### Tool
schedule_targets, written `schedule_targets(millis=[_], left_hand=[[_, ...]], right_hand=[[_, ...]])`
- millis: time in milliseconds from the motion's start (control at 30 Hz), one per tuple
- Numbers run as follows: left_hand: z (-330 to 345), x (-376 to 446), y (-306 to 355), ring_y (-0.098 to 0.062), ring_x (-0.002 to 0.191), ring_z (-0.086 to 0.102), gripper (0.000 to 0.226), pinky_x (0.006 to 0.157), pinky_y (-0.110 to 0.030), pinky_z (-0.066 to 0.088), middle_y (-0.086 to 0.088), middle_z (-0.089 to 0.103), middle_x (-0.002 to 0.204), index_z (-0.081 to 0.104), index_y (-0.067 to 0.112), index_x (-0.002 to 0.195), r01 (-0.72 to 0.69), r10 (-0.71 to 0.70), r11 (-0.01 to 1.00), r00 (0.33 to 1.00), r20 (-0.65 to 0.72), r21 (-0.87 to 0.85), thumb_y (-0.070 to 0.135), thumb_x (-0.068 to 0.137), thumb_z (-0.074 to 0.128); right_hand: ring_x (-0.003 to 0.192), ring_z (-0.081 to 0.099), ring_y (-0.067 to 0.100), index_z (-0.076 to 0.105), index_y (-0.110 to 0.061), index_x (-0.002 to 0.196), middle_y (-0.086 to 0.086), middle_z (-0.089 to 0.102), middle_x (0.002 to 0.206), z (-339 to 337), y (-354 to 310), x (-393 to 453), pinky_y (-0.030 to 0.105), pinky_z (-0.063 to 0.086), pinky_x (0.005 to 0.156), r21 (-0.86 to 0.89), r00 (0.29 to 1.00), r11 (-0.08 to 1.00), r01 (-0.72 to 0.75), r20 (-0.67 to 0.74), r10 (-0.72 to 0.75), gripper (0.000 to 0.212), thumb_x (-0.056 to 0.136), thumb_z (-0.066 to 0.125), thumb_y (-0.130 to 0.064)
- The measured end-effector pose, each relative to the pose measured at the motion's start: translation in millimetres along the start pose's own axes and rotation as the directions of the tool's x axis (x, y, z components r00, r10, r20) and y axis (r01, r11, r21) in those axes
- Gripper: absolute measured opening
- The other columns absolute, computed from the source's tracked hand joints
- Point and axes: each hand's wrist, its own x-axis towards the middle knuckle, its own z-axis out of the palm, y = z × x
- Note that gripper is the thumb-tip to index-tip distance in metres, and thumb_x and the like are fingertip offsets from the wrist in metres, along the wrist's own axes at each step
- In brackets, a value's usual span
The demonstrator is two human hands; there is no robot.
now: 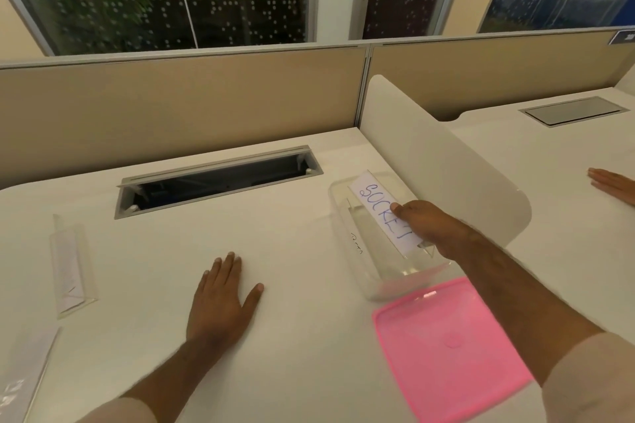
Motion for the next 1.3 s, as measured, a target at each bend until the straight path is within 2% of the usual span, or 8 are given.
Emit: schedule_targets(millis=[167,367,533,600,900,1100,1233,1300], left_hand=[[2,2,2,-0.011,0.151,-0.005,0.085,0.123,-0.032,-0.001,0.006,-0.001,0.165,0.005,0.016,0.157,-0.003,0.003,1.0,1.0,0.002,0.031,0.069,0.091,0.014],[3,2,1,-0.01,0.151,-0.007,0.085,0.123,-0.032,-0.003,0.007,-0.004,0.165,0.002,0.017,0.157,-0.004,0.003,0.999,1.0,0.006,0.05,0.069,0.09,0.011],[5,2,0,-0.01,0.151,-0.007,0.085,0.122,-0.031,-0.003,0.007,-0.003,0.165,0.003,0.018,0.157,-0.008,0.009,0.999,1.0,-0.006,0.049,0.07,0.09,0.01],[6,2,-1,-0.01,0.151,-0.006,0.085,0.122,-0.031,-0.002,0.007,-0.003,0.165,0.003,0.017,0.157,-0.01,0.011,0.998,1.0,-0.012,0.054,0.07,0.09,0.01],[8,2,-1,-0.01,0.151,-0.006,0.086,0.122,-0.031,-0.003,0.007,-0.003,0.165,0.003,0.018,0.157,-0.013,0.014,0.999,1.0,-0.023,0.05,0.071,0.089,0.008],[6,2,-2,-0.009,0.151,-0.007,0.085,0.122,-0.031,-0.003,0.007,-0.003,0.165,0.004,0.018,0.157,-0.01,0.011,1.0,1.0,-0.01,0.03,0.07,0.09,0.012],[2,0,-3,-0.009,0.151,-0.009,0.085,0.122,-0.03,-0.005,0.007,-0.005,0.165,0.003,0.018,0.157,-0.009,0.008,1.0,1.0,0.028,0.017,0.069,0.09,0.014],[-1,-5,-4,-0.009,0.151,-0.008,0.085,0.121,-0.029,-0.005,0.007,-0.004,0.165,0.003,0.018,0.157,0.003,-0.003,1.0,0.999,0.033,-0.016,0.069,0.091,0.018]], right_hand=[[0.065,0.047,0.017,0.051,-0.009,0.096,0.008,0.054,0.092,25,5,6,0.026,0.033,0.054,-0.109,1.0,0.994,-0.022,-0.004,0.021,0.029,0.097,0.047,-0.038],[0.092,0.055,0.026,0.043,-0.002,0.129,0.015,0.056,0.122,54,8,12,0.026,0.035,0.05,-0.182,0.999,0.983,-0.04,0.013,0.043,0.044,0.097,0.05,-0.032],[0.116,0.055,0.036,0.04,0.001,0.132,0.02,0.054,0.131,72,12,16,0.04,0.048,0.086,-0.316,0.998,0.947,-0.055,0.004,0.059,0.045,0.096,0.052,-0.022],[0.115,0.056,0.036,0.042,0.002,0.129,0.021,0.055,0.128,74,12,16,0.04,0.048,0.089,-0.345,0.999,0.938,-0.047,0.002,0.051,0.042,0.095,0.052,-0.021],[0.106,0.061,0.034,0.046,0.0,0.126,0.018,0.061,0.119,71,15,17,0.044,0.052,0.086,-0.287,0.999,0.957,-0.033,0.011,0.038,0.046,0.089,0.061,-0.023],[0.112,0.052,0.027,0.033,-0.011,0.146,0.008,0.047,0.139,54,8,9,0.036,0.045,0.079,-0.208,0.994,0.976,-0.068,0.066,0.083,0.067,0.091,0.06,-0.036],[0.097,0.051,0.023,0.04,-0.014,0.143,0.007,0.051,0.126,46,8,2,0.034,0.044,0.076,-0.163,0.998,0.986,-0.034,0.048,0.042,0.06,0.09,0.061,-0.035],[0.104,0.053,0.023,0.043,-0.013,0.14,0.005,0.053,0.122,46,8,-4,0.033,0.043,0.084,-0.166,1.0,0.986,0.022,0.01,-0.021,0.058,0.09,0.062,-0.034]])
